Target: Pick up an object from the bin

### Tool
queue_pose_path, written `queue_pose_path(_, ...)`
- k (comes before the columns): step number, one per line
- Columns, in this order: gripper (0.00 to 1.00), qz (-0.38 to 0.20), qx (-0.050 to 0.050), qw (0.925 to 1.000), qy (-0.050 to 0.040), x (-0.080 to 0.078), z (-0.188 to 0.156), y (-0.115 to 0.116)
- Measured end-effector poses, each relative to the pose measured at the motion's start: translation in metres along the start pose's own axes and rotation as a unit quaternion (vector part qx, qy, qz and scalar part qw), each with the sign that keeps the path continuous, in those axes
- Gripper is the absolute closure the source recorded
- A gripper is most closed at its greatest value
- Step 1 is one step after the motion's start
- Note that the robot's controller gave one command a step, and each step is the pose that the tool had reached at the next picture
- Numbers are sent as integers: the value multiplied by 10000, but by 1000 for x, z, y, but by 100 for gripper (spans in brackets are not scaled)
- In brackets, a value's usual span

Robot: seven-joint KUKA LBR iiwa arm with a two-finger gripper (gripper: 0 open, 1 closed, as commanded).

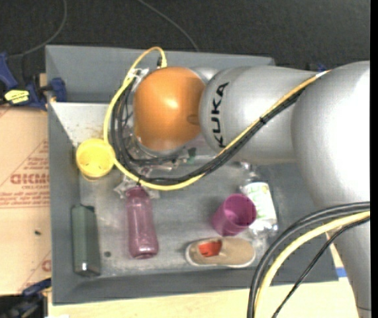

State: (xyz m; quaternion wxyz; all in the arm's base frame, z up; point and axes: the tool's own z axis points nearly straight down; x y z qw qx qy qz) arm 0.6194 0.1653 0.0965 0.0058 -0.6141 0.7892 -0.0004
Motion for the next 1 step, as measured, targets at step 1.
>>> queue_pose_path(1, 100, 0, 25, 10000, -11, -1, -12, -1)
